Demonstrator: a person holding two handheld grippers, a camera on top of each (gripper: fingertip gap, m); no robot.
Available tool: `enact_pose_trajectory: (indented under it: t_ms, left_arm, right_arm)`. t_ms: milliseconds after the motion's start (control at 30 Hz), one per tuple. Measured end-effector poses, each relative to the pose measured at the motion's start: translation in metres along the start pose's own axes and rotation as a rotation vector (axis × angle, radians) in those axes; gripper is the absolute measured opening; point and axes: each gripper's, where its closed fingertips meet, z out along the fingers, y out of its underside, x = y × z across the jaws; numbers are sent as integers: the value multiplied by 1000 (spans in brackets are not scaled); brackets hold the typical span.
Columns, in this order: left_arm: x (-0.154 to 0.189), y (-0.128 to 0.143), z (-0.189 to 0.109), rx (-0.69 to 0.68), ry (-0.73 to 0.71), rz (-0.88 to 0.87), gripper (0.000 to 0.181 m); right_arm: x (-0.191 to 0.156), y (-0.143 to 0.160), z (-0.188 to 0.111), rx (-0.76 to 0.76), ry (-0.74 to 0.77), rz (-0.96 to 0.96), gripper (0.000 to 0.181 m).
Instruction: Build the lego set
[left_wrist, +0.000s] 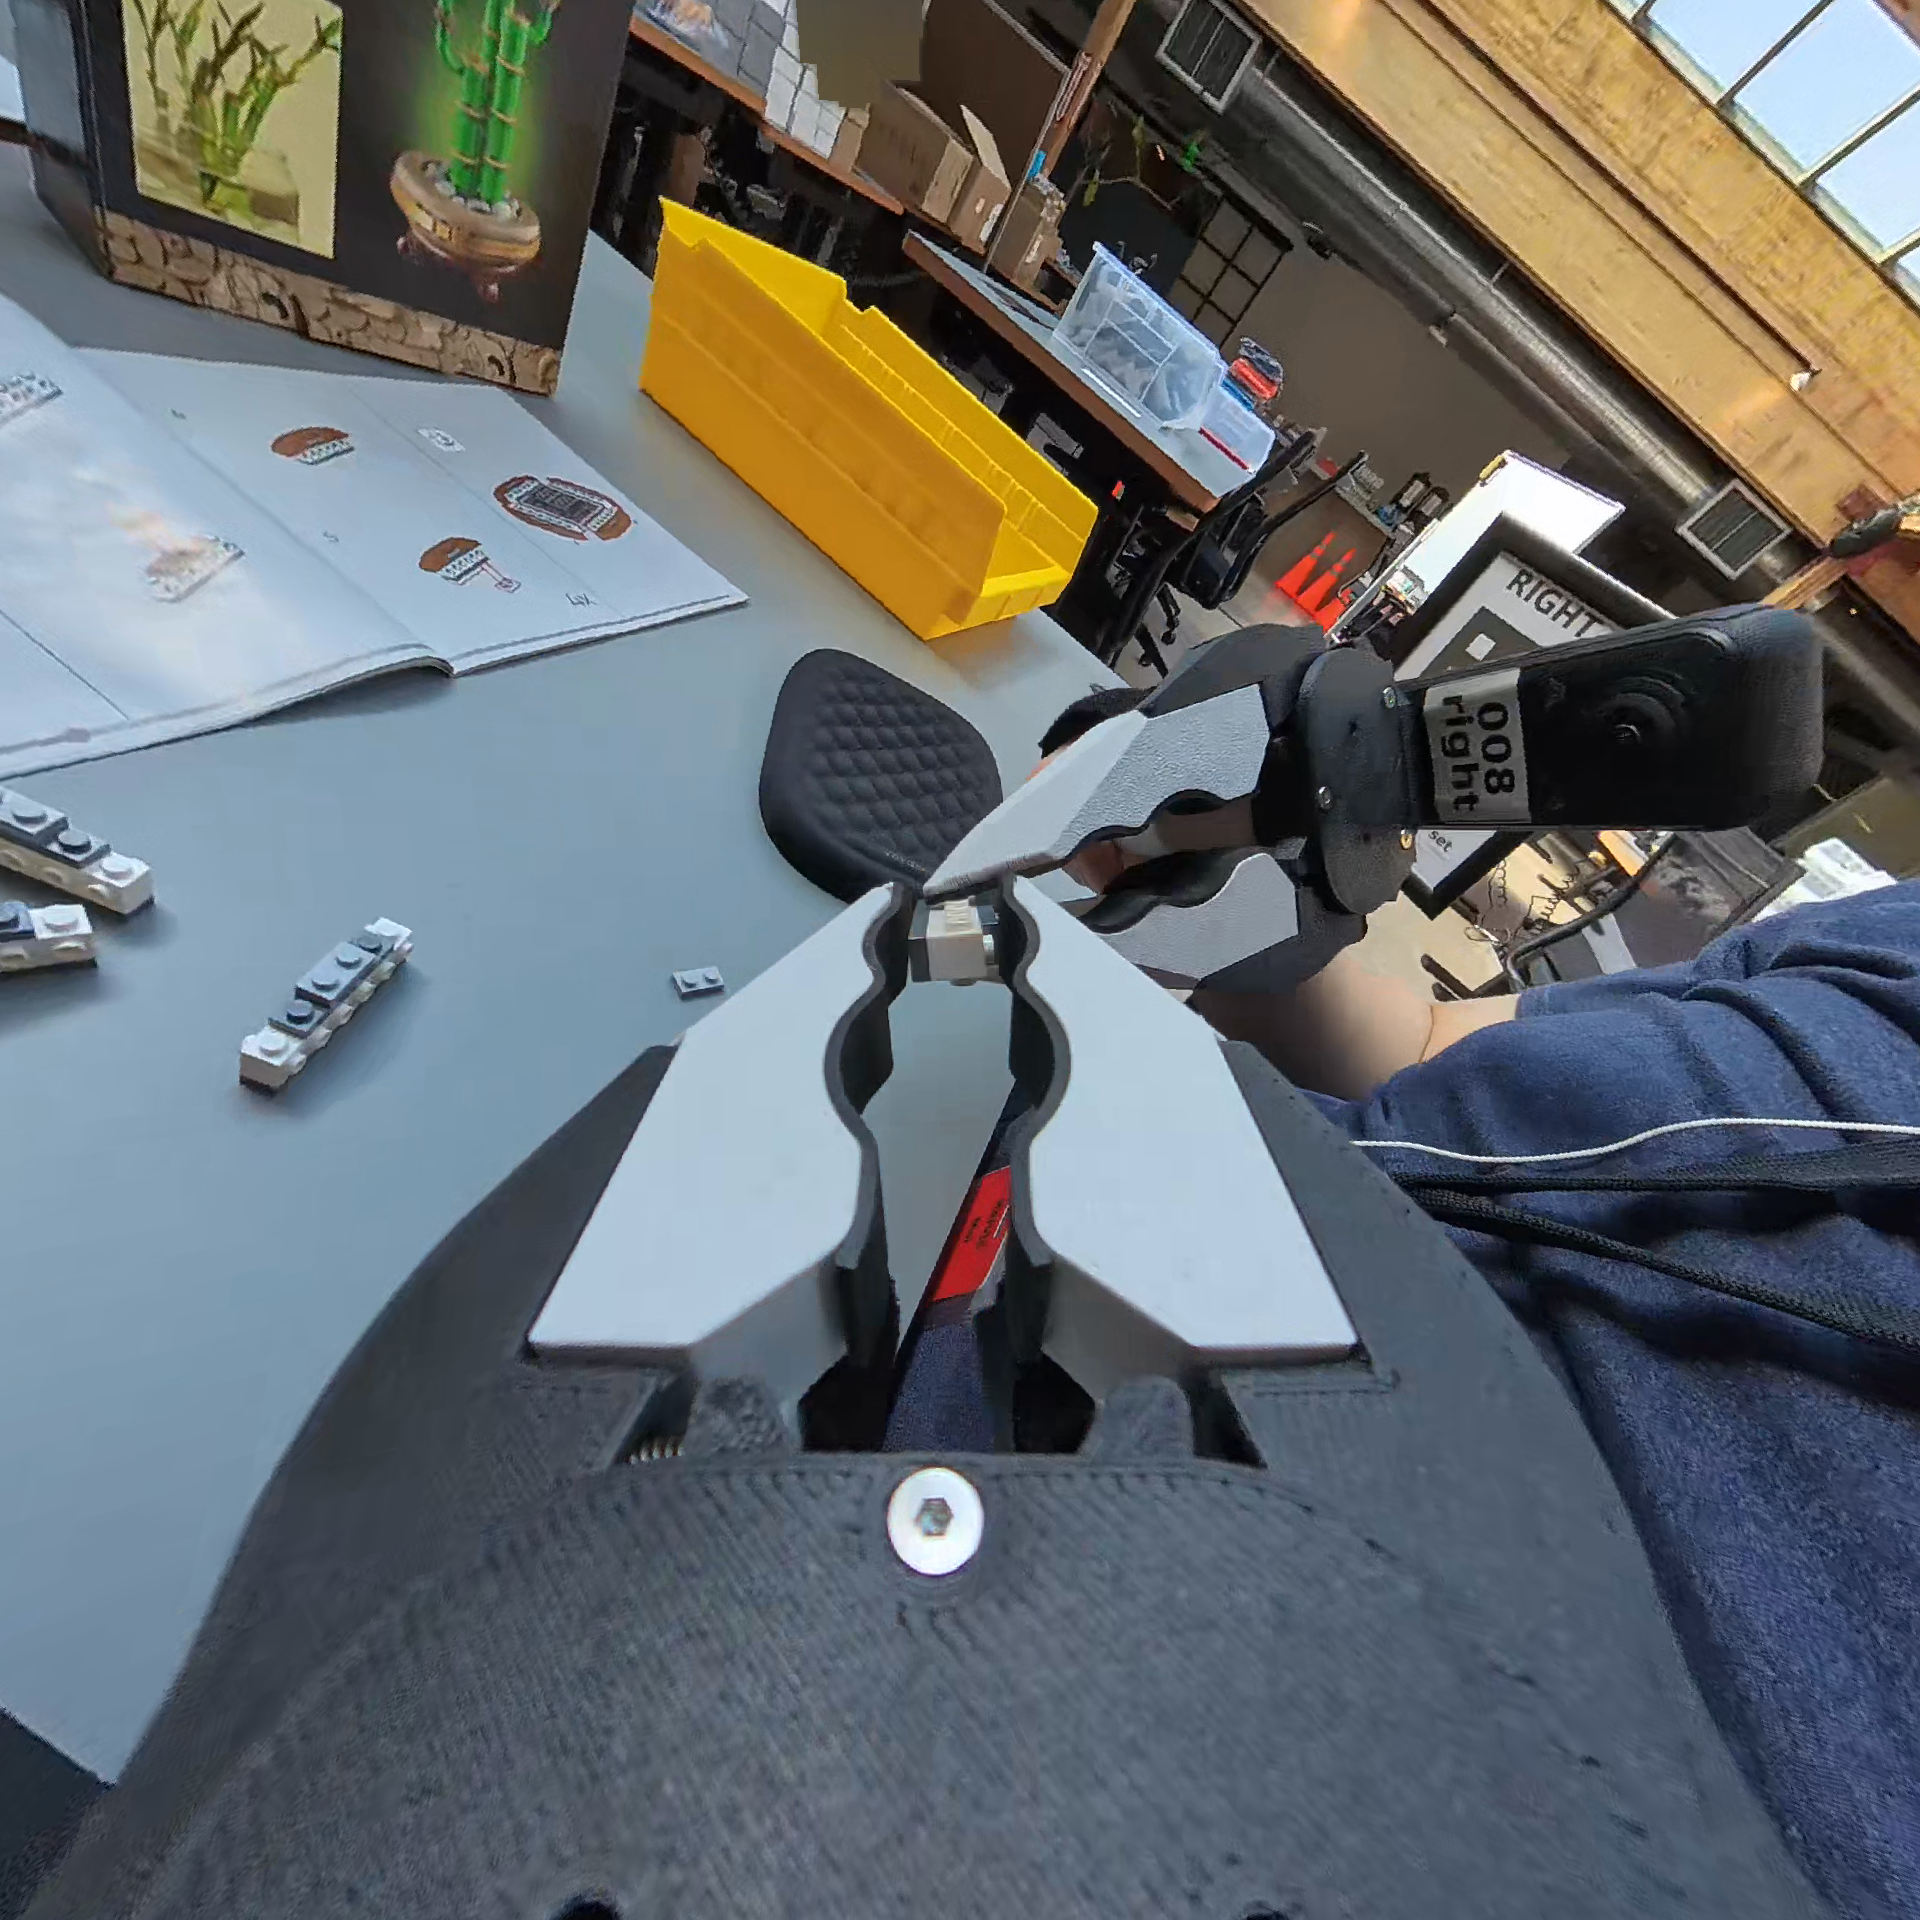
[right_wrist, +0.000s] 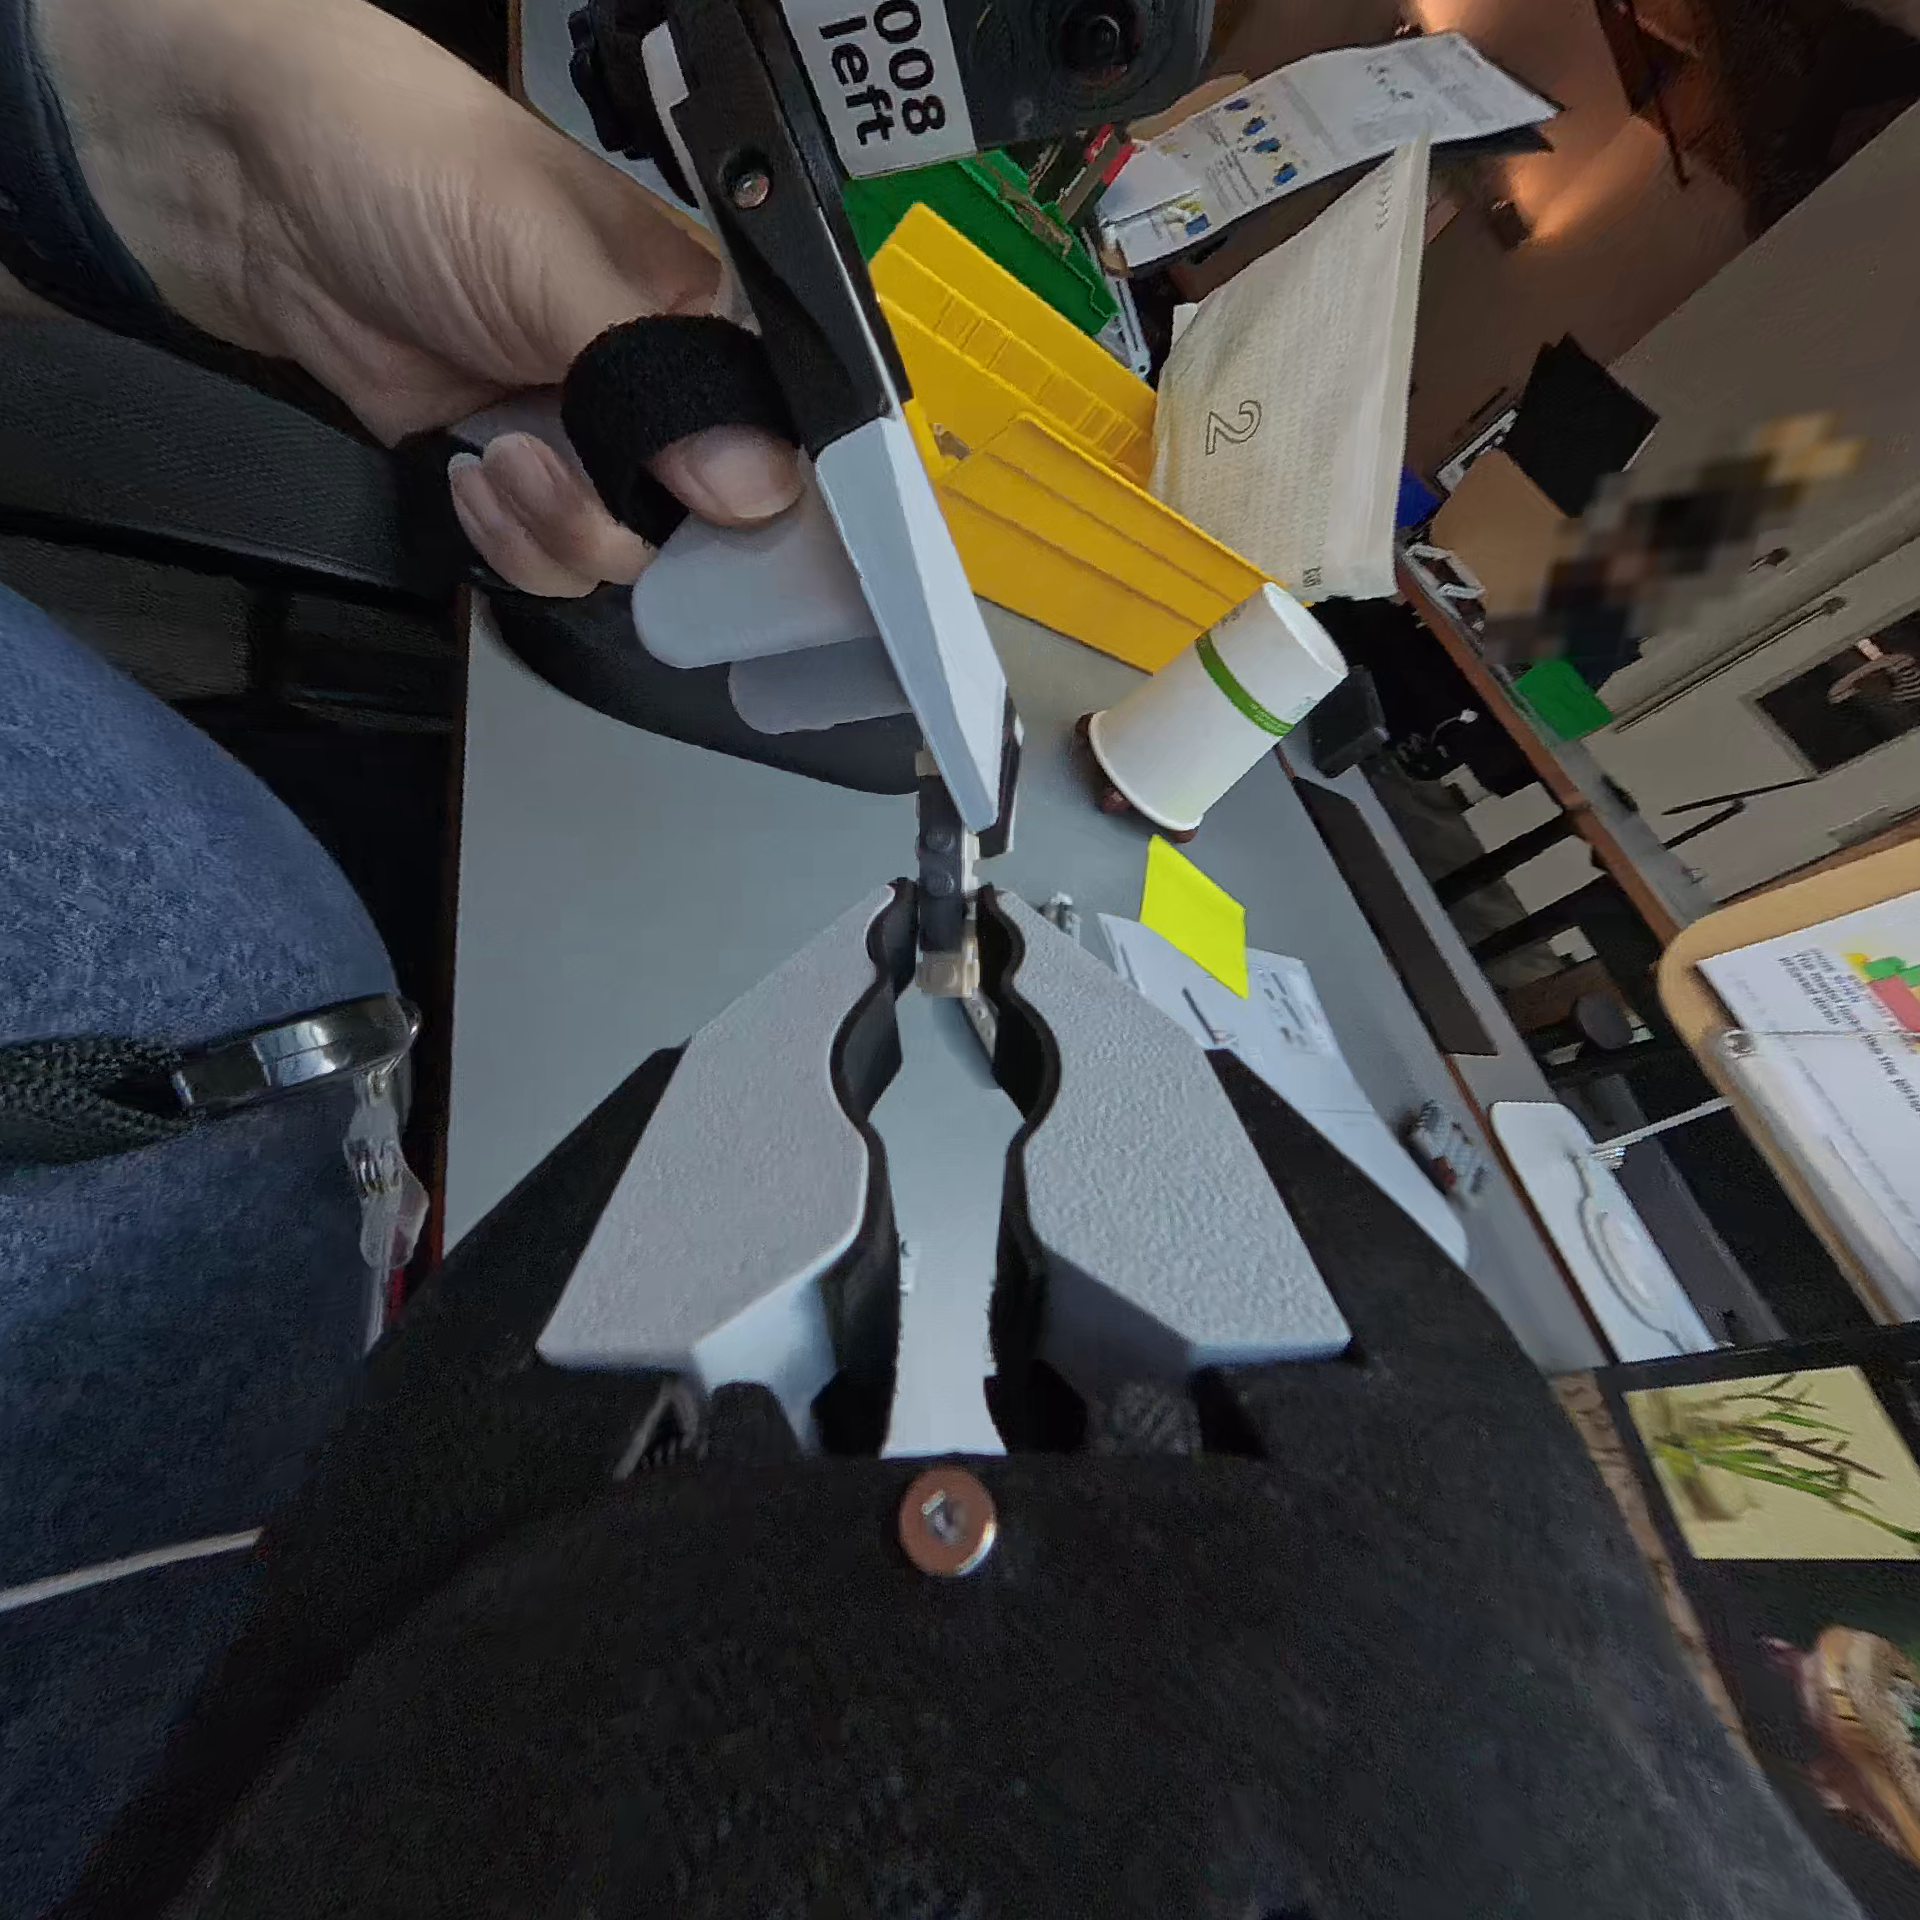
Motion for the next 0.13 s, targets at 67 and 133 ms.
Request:
enact_pose_trajectory:
  t_ms: [67,133]
  left_arm:
    - [-13,-6,-4,31,-18,-34,37]
    - [-30,-19,-18,106,-83,2,38]
  right_arm:
    - [-14,30,10,-145,-136,150,10]
    - [-29,66,17,-338,-252,290,10]
